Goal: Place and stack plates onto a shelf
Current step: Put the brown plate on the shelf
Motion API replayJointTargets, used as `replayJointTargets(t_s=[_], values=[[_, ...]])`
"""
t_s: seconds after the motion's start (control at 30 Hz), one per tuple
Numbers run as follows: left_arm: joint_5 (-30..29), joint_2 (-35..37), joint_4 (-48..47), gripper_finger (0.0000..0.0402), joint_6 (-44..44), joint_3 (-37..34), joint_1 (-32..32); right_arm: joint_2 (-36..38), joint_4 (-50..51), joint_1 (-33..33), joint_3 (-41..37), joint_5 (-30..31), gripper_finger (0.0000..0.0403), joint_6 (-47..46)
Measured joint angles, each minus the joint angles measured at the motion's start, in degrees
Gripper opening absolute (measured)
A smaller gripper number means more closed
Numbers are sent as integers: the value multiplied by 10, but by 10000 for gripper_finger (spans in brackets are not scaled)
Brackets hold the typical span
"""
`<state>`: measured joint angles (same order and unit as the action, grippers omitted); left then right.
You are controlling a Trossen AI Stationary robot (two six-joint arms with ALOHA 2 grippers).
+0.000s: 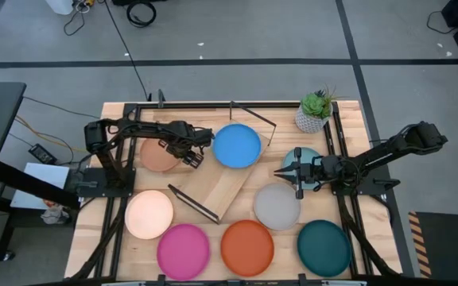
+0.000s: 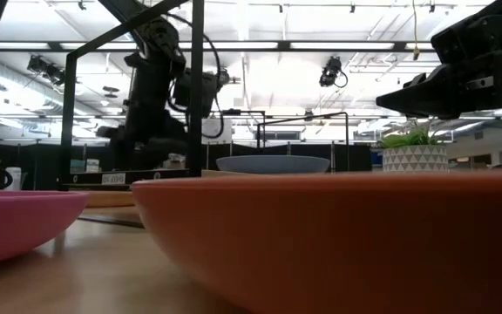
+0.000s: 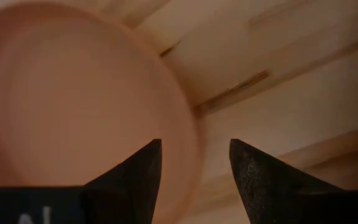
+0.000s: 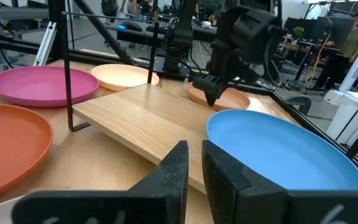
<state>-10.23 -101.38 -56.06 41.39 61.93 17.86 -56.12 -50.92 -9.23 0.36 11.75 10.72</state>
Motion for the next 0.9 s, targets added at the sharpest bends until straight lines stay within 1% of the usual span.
replayJointTargets(t_s=[0.2,0.33,0.43,0.5,0.57,0.73,0.83,0.9], values=[[-5,0,9,186,0,-25,1,0,-2,0,0,0,53,0],[11,0,45,175,-4,-45,1,0,-5,0,0,-5,53,1],[15,0,55,161,-15,-54,1,0,-5,0,0,-10,53,2],[15,0,56,143,-26,-54,1,0,-6,0,0,-10,53,5],[17,0,59,117,-39,-54,1,0,-8,0,0,-10,53,8],[38,0,51,21,-67,-54,5,0,-9,0,0,-10,53,8],[64,2,30,15,-79,-34,8,0,-9,0,0,-10,53,9],[67,5,1,16,-93,-7,4,0,-9,0,0,-10,53,10]])
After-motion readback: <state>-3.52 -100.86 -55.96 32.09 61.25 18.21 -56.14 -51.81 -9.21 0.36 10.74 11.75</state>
